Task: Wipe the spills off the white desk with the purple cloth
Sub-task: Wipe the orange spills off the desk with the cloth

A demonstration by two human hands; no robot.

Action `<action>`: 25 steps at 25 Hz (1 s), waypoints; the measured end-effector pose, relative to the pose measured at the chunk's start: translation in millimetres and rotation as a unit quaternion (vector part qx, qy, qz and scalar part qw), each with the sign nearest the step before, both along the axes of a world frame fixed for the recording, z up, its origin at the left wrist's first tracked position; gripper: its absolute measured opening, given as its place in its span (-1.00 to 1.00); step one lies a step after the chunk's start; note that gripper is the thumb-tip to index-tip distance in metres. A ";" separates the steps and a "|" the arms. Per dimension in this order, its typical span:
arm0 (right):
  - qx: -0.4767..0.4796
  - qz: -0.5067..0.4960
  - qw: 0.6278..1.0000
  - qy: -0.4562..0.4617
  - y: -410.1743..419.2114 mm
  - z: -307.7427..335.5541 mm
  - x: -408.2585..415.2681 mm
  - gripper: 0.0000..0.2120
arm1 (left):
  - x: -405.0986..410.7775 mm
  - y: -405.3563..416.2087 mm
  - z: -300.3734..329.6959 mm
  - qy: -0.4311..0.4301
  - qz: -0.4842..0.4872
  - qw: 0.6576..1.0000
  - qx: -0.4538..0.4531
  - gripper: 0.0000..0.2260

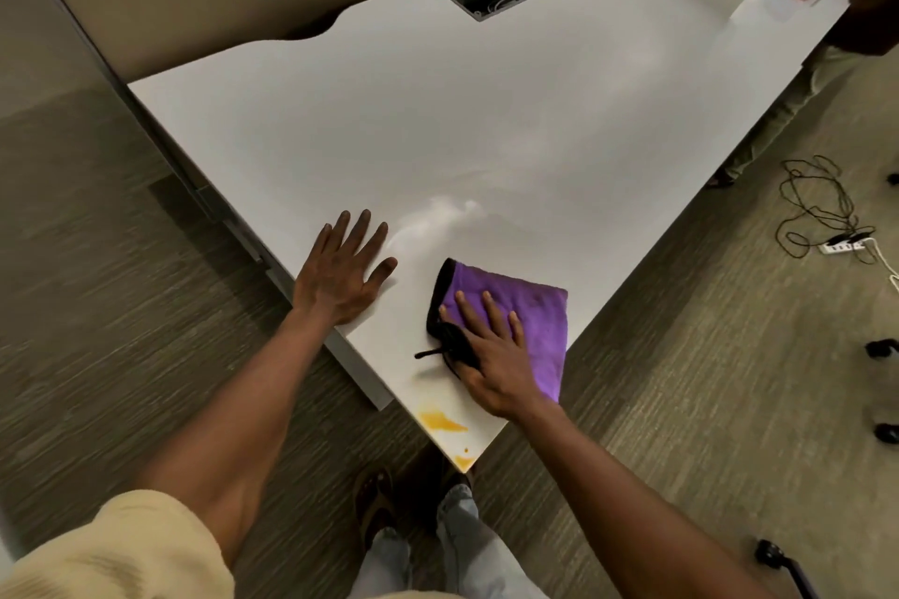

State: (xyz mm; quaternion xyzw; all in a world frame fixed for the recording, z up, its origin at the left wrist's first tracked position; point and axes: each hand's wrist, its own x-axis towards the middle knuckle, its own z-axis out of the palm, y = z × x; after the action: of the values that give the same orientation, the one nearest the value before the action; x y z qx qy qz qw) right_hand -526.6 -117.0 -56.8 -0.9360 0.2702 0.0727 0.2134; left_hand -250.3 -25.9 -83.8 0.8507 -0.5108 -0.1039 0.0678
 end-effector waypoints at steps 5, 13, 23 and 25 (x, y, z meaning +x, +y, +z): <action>-0.003 0.091 0.996 -0.012 17.7 -3.3 -14.6 -0.36 | -0.9 -0.2 -0.3 0.018 -0.004 1.000 -0.011 -0.28; -0.026 0.011 1.000 -0.002 0.5 -8.0 6.8 -0.38 | 0.5 -0.4 -0.9 0.006 0.006 1.000 -0.019 -0.32; 0.030 0.151 0.988 -0.003 -41.9 -5.3 -62.1 -0.36 | -0.5 6.5 4.6 0.007 -0.043 0.999 -0.014 -0.32; 0.021 0.071 0.997 -0.007 -61.2 -6.2 -59.8 -0.41 | -4.1 6.1 5.1 0.002 -0.051 0.999 -0.007 -0.34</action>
State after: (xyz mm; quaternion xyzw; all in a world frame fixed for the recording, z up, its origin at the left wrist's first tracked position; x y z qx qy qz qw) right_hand -586.4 -178.3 -63.0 -0.9485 0.2002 0.0873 0.2296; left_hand -254.4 -19.8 -78.7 0.8226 -0.5544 -0.1053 0.0699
